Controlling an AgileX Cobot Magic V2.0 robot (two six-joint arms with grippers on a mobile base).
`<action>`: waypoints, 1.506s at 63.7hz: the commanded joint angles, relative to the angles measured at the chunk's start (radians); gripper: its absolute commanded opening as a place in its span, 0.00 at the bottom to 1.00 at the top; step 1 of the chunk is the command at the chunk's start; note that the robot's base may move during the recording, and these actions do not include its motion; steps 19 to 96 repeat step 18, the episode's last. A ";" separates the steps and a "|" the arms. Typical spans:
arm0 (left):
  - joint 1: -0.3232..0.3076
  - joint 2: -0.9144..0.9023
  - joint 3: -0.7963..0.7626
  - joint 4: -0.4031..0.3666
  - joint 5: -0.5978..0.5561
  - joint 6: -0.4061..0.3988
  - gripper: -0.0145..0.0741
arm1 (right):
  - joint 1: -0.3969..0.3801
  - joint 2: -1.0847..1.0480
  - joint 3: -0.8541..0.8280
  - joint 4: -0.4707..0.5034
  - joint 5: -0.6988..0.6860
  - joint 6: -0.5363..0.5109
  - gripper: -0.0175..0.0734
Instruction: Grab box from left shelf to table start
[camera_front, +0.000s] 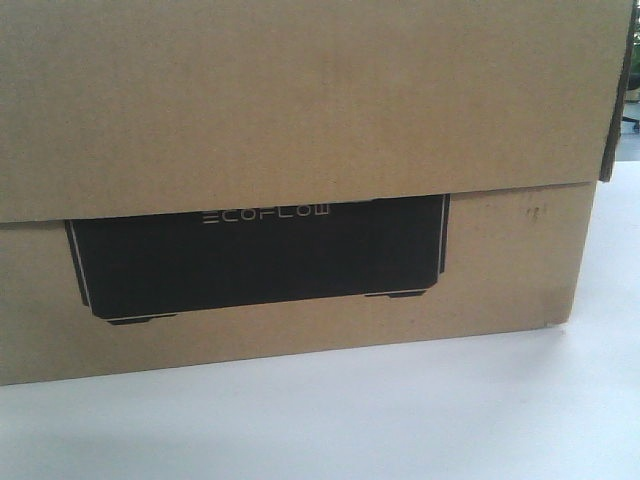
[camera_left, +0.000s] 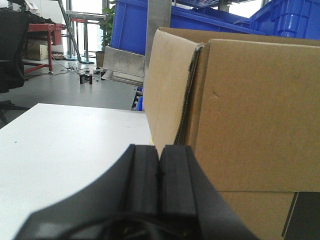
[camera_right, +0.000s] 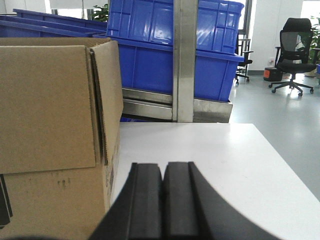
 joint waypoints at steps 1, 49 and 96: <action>0.000 -0.011 -0.001 -0.007 -0.081 0.002 0.06 | -0.006 -0.013 -0.016 0.000 -0.090 -0.014 0.25; 0.000 -0.011 -0.001 -0.007 -0.081 0.002 0.06 | -0.006 -0.013 -0.016 0.000 -0.090 -0.014 0.25; 0.000 -0.011 -0.001 -0.007 -0.081 0.002 0.06 | -0.006 -0.013 -0.016 0.000 -0.090 -0.014 0.25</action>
